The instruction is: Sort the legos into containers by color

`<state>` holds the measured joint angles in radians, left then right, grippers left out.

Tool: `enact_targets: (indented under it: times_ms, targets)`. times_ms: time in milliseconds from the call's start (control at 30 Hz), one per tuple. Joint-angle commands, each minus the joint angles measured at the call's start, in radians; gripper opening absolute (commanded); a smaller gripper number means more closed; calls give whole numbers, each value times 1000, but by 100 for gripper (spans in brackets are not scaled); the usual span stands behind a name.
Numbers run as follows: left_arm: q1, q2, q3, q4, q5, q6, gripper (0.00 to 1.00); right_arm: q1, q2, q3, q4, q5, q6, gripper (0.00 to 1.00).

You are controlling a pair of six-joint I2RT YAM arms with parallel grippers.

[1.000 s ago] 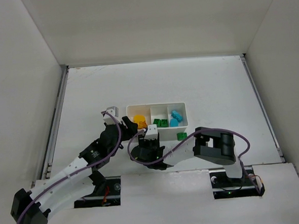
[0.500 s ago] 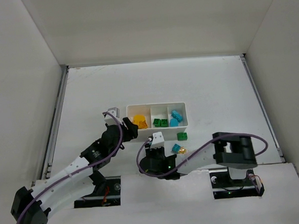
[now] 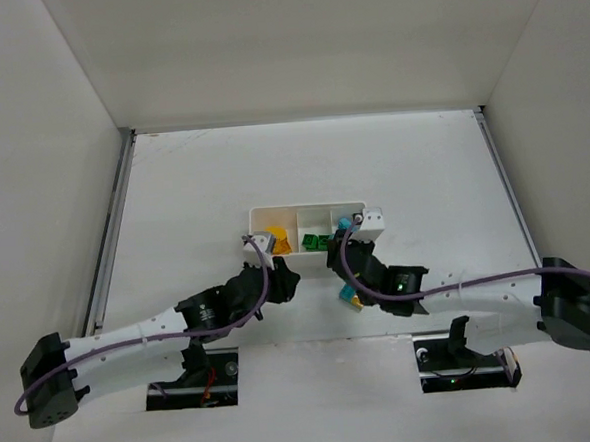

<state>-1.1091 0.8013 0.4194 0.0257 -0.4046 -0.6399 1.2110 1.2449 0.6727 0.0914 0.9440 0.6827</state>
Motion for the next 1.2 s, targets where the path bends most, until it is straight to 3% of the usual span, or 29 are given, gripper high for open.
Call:
enact_targets:
  times_ms: [0,233,467,600,667,867,967,1033,1100,1167]
  targets:
    - [-92,42,35,89,-54,-7,34,-96,-28,-15,8,-129,-51,26]
    - [-220,180,47,172,-108,-35,35,-232,-4,1,25,-229,-87,31]
    - [-249,256,56,238,-106,-44,37,-261,11,19,30,-240,-112,58]
    - [-242,265,56,246,-102,-44,38,-259,-67,-31,33,-215,-97,63]
    - [-237,263,53,249,-100,-44,38,-258,-126,-71,18,-180,-78,61]
    - [-209,260,47,256,-92,-38,39,-169,-307,-176,-187,-94,69,38]
    - [-194,259,47,264,-82,-32,40,-138,-317,-185,-342,-112,187,39]
    - [-182,257,48,267,-74,-27,40,-115,-294,-185,-410,-122,251,46]
    - [-171,254,48,272,-68,-26,41,-101,-251,-185,-438,-148,287,61]
    - [-166,253,42,278,-63,-30,41,-101,-201,-183,-433,-184,296,70]
